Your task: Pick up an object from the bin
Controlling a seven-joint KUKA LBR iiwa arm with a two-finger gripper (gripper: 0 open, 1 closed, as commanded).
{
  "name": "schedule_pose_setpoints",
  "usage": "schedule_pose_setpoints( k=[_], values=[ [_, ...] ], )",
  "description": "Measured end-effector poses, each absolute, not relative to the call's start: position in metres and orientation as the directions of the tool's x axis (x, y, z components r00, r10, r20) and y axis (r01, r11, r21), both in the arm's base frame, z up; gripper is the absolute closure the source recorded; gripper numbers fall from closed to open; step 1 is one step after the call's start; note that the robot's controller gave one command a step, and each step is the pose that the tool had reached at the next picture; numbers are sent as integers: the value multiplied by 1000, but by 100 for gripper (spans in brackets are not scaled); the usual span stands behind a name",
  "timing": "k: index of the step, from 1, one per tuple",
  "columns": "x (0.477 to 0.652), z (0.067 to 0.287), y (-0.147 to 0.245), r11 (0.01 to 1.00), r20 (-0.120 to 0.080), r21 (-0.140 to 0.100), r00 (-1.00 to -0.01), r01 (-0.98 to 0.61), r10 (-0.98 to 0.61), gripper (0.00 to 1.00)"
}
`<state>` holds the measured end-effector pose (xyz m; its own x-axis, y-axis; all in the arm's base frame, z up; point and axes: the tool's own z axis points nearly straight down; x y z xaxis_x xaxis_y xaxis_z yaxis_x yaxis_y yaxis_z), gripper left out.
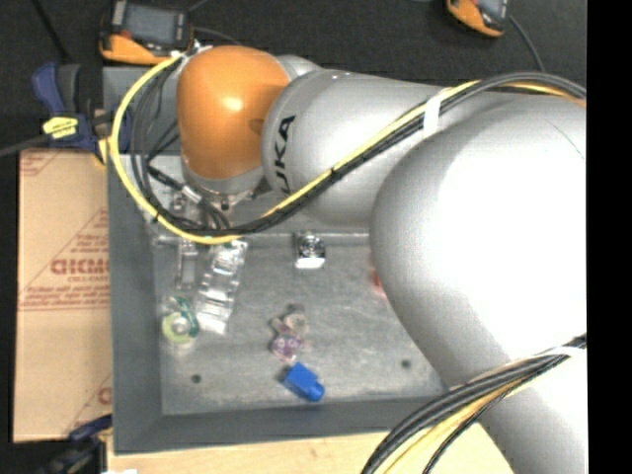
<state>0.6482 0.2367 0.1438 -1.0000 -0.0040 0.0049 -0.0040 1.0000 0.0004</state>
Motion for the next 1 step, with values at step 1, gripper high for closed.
schedule_pose_setpoints(
  k=[1],
  values=[
    [537,85,236,994,7,-2,-994,-108,-108,0]
  ],
)
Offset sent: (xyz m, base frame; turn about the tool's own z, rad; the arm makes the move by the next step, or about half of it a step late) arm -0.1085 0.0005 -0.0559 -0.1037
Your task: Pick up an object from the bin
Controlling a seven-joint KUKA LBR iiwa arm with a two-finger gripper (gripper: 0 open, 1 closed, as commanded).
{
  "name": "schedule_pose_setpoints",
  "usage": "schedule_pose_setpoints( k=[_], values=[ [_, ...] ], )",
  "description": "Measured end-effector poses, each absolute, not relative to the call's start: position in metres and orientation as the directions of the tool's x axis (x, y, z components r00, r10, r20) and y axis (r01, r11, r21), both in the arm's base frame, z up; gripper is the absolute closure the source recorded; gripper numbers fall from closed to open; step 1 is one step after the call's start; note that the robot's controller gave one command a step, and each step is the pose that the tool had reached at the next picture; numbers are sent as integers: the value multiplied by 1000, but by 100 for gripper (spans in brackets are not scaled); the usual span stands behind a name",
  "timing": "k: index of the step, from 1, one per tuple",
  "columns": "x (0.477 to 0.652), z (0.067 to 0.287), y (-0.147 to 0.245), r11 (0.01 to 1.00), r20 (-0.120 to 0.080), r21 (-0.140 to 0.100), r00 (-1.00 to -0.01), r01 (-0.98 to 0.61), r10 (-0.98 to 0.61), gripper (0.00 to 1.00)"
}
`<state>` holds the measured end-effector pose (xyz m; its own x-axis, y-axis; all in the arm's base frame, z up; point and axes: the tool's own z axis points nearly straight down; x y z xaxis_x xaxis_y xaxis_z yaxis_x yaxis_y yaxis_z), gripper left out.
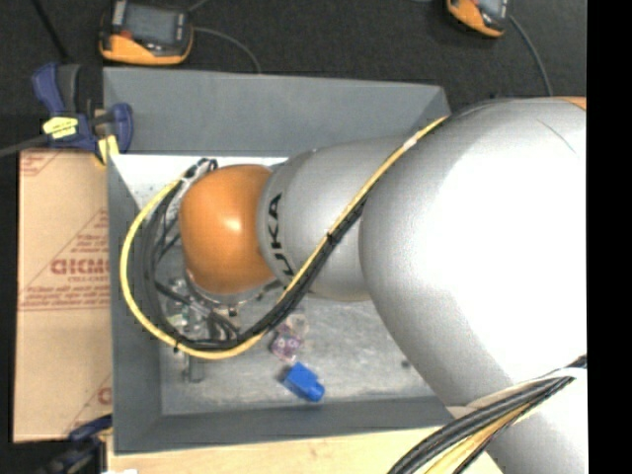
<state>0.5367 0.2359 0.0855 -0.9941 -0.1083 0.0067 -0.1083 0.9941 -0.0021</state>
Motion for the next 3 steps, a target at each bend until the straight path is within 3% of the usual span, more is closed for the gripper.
schedule_pose_setpoints(
  k=[1,2,3],
  values=[
    [541,89,237,995,-3,3,-995,-103,-103,100],
    [537,163,239,996,-9,4,-996,-92,-92,100],
    [525,291,216,996,-11,2,-996,-90,-90,100]
  ],
)
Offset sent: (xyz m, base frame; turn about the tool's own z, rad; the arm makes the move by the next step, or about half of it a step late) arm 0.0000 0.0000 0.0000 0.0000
